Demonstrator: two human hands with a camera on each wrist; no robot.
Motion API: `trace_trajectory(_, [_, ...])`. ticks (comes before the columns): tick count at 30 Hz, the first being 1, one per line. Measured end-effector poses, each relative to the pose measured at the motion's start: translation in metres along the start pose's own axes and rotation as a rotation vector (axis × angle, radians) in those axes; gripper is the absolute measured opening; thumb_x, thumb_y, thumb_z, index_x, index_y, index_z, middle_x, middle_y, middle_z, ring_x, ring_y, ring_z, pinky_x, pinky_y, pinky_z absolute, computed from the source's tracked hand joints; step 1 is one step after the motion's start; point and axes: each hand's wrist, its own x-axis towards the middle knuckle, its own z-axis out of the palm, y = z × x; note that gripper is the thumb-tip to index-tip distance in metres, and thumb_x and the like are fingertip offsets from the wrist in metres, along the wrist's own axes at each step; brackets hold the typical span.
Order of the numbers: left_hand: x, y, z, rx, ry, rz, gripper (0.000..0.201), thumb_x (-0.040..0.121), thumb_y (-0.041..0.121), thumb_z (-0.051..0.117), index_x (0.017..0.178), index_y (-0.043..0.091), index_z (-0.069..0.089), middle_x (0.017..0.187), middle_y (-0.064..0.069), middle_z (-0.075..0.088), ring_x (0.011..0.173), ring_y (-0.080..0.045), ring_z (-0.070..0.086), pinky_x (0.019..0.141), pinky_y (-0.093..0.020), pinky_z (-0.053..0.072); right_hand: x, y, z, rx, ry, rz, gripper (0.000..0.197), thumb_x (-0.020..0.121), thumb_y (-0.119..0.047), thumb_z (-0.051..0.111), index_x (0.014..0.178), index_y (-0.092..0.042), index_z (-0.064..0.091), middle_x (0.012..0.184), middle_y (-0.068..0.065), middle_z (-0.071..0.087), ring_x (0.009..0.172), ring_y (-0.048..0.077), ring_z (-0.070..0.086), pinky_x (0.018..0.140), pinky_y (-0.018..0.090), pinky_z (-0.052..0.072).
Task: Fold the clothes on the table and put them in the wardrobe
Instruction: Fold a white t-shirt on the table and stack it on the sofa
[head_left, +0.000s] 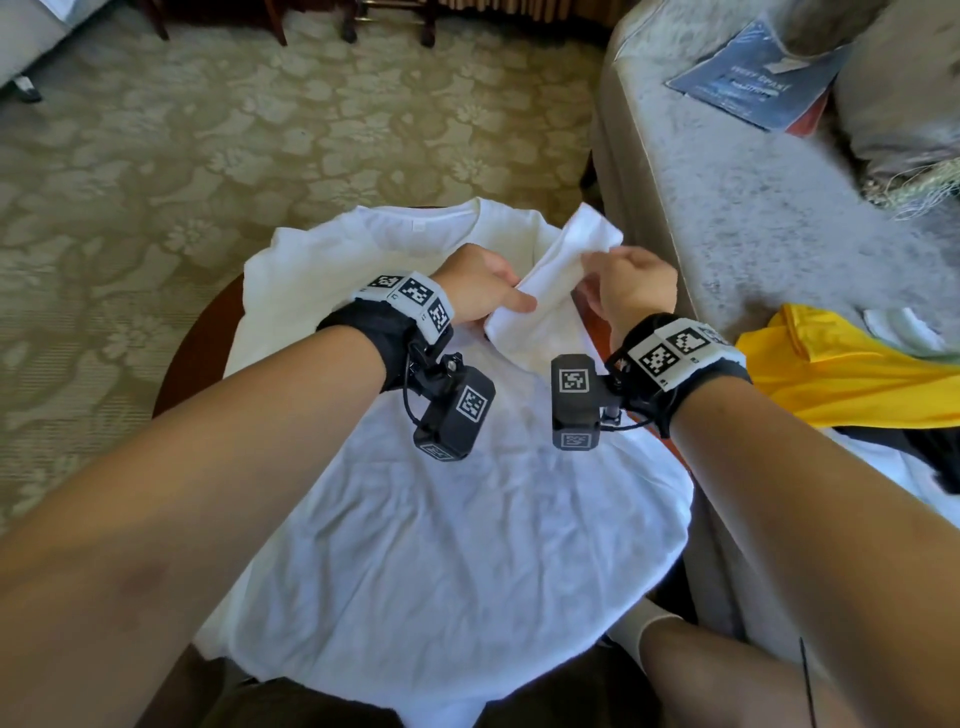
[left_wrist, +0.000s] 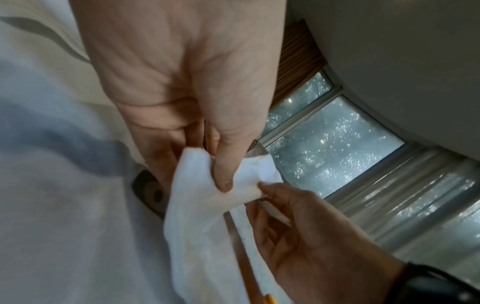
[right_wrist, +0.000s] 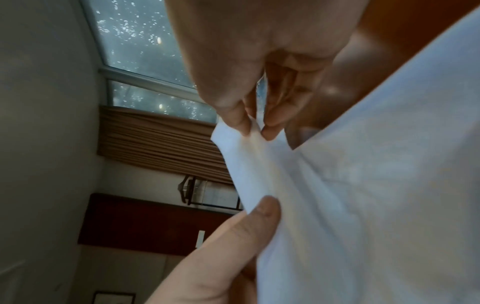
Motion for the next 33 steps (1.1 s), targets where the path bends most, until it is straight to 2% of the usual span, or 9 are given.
trace_trajectory(3, [-0.005, 0.005, -0.001, -0.232, -0.009, -0.021, 0.016, 0.085, 0.014, 0.073, 0.077, 0.013, 0.059, 0.073, -0.002, 0.062, 0.064, -0.015, 0.062, 0.054, -0.024, 0.05, -0.004, -0.019, 0.012, 0.139, -0.008, -0.188, 0.01, 0.08, -0.012, 0.062, 0.075, -0.02, 0.058, 0.067, 0.0, 0.065, 0.062, 0.016, 0.064, 0.067, 0.035, 0.061])
trace_trajectory(5, [-0.009, 0.006, -0.004, -0.363, 0.004, -0.046, 0.012, 0.088, 0.009, 0.068, 0.084, 0.008, 0.057, 0.085, -0.009, 0.066, 0.073, -0.022, 0.068, 0.056, -0.028, 0.056, -0.006, -0.031, 0.026, 0.167, -0.105, -0.269, 0.011, 0.082, -0.01, 0.061, 0.076, -0.019, 0.058, 0.07, -0.001, 0.064, 0.068, 0.016, 0.063, 0.07, 0.035, 0.06])
trace_trajectory(8, [-0.017, -0.006, -0.015, -0.374, 0.005, -0.102, 0.016, 0.091, 0.003, 0.061, 0.106, 0.0, 0.059, 0.101, -0.018, 0.069, 0.089, -0.032, 0.07, 0.068, -0.04, 0.061, -0.013, -0.034, 0.048, 0.091, -0.386, -0.228, 0.019, 0.095, -0.005, 0.053, 0.1, -0.013, 0.069, 0.103, 0.006, 0.071, 0.097, 0.019, 0.068, 0.086, 0.032, 0.057])
trace_trajectory(11, [-0.025, -0.027, -0.026, -0.29, -0.016, -0.22, 0.017, 0.092, 0.002, 0.057, 0.107, -0.005, 0.06, 0.088, -0.022, 0.071, 0.073, -0.031, 0.072, 0.064, -0.041, 0.061, -0.013, -0.021, 0.057, 0.011, -0.38, -0.156, 0.027, 0.095, -0.006, 0.048, 0.113, -0.004, 0.068, 0.128, 0.023, 0.062, 0.122, 0.037, 0.056, 0.106, 0.047, 0.046])
trace_trajectory(17, [-0.026, -0.03, -0.033, -0.247, 0.05, -0.294, 0.011, 0.086, -0.004, 0.058, 0.095, -0.009, 0.062, 0.076, -0.021, 0.071, 0.062, -0.027, 0.072, 0.061, -0.036, 0.061, -0.008, 0.008, 0.028, -0.13, -0.262, -0.117, 0.029, 0.086, -0.014, 0.058, 0.113, -0.018, 0.07, 0.101, 0.003, 0.069, 0.096, 0.024, 0.068, 0.094, 0.044, 0.055])
trace_trajectory(22, [-0.03, -0.022, -0.028, -0.23, 0.04, -0.348, 0.021, 0.073, 0.004, 0.05, 0.089, -0.004, 0.061, 0.074, -0.02, 0.072, 0.065, -0.031, 0.073, 0.057, -0.031, 0.059, 0.0, 0.014, 0.006, -0.319, -0.36, -0.162, 0.04, 0.093, -0.012, 0.059, 0.131, -0.023, 0.062, 0.116, -0.002, 0.061, 0.095, 0.014, 0.063, 0.083, 0.025, 0.054])
trace_trajectory(27, [-0.027, -0.026, -0.032, -0.172, 0.267, -0.285, 0.015, 0.076, -0.003, 0.045, 0.079, -0.001, 0.06, 0.061, -0.017, 0.069, 0.051, -0.026, 0.069, 0.038, -0.021, 0.045, -0.007, 0.02, 0.009, -0.533, -0.448, -0.19, 0.052, 0.088, -0.01, 0.06, 0.138, -0.027, 0.056, 0.142, -0.001, 0.051, 0.129, 0.022, 0.051, 0.111, 0.037, 0.041])
trace_trajectory(30, [-0.027, -0.035, -0.032, -0.173, 0.252, -0.312, 0.011, 0.083, -0.004, 0.048, 0.077, 0.001, 0.055, 0.06, -0.016, 0.068, 0.049, -0.024, 0.068, 0.041, -0.023, 0.047, -0.012, 0.02, 0.007, -0.487, -0.449, -0.148, 0.059, 0.08, -0.013, 0.065, 0.137, -0.025, 0.056, 0.139, 0.0, 0.054, 0.126, 0.024, 0.054, 0.108, 0.042, 0.045])
trace_trajectory(33, [-0.031, -0.037, -0.029, -0.19, 0.267, -0.315, 0.012, 0.085, -0.002, 0.05, 0.074, 0.001, 0.054, 0.062, -0.015, 0.068, 0.05, -0.021, 0.068, 0.045, -0.025, 0.05, -0.014, 0.017, -0.006, -0.393, -0.388, -0.127, 0.052, 0.088, -0.009, 0.065, 0.138, -0.022, 0.056, 0.119, -0.005, 0.06, 0.112, 0.018, 0.058, 0.1, 0.03, 0.047])
